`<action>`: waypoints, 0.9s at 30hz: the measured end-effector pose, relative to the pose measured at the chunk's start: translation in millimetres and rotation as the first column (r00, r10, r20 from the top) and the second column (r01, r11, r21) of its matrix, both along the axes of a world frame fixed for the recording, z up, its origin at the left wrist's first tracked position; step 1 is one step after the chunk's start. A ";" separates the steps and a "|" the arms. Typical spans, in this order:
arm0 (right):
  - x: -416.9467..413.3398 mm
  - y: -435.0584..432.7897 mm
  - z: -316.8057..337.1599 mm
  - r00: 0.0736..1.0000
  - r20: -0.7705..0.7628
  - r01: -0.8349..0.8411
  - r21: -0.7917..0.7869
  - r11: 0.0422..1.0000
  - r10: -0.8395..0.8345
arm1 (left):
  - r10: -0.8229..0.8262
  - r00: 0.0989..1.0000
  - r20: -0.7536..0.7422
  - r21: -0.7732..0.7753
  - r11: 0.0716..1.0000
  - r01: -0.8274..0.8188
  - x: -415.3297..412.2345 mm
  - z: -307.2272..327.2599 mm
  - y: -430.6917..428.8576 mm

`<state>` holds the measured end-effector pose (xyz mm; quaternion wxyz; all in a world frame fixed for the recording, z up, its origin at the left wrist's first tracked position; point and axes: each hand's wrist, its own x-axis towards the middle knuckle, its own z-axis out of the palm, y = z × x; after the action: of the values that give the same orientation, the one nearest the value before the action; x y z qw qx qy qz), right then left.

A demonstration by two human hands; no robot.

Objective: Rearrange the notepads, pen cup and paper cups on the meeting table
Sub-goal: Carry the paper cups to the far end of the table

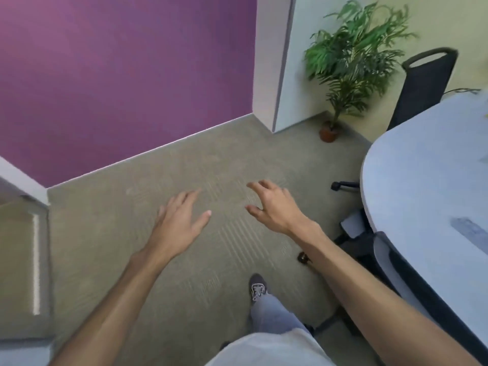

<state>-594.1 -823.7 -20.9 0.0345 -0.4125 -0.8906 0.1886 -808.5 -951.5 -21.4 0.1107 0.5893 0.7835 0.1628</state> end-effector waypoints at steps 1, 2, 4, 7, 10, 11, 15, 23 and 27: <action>-0.3 16.3 -1.6 1.000 0.002 0.026 0.005 1.000 -0.027 | -0.032 0.999 0.003 0.003 0.999 0.032 -2.9 -1.7 21.4; -0.1 33.3 -3.8 0.999 0.004 0.052 0.011 0.999 -0.052 | -0.060 0.998 0.005 0.002 0.998 0.060 -5.0 -3.3 43.4; 0.9 69.0 -9.1 0.995 0.006 0.104 0.015 0.994 -0.104 | -0.105 0.994 0.009 -0.002 0.994 0.105 -7.8 -7.6 87.4; 3.0 128.2 -19.1 0.987 0.006 0.161 0.016 0.987 -0.161 | -0.176 0.984 0.008 0.011 0.984 0.176 -9.4 -15.7 159.6; 7.9 191.2 -23.8 0.976 0.008 0.217 0.002 0.976 -0.217 | -0.221 0.975 0.020 0.001 0.975 0.221 -6.4 -19.0 234.2; 10.7 211.7 -23.4 0.971 0.008 0.238 -0.004 0.971 -0.238 | -0.238 0.971 0.019 -0.006 0.971 0.238 -5.2 -19.2 258.5; 26.7 287.9 -17.4 0.954 0.011 0.298 0.000 0.955 -0.298 | -0.297 0.955 0.011 -0.014 0.955 0.297 2.2 -15.2 350.5; 68.4 400.2 -9.3 0.894 -0.006 0.447 0.009 0.894 -0.447 | -0.443 0.896 0.039 -0.003 0.896 0.444 33.8 -10.5 504.8; 91.5 449.4 -12.9 0.833 -0.008 0.554 -0.002 0.833 -0.554 | -0.537 0.843 0.035 -0.012 0.843 0.538 54.8 -12.2 581.9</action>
<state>-502.6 -374.3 -33.8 0.0913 -0.6517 -0.7331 0.1719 -753.8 -369.6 -33.6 0.1702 0.7815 0.5870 0.1258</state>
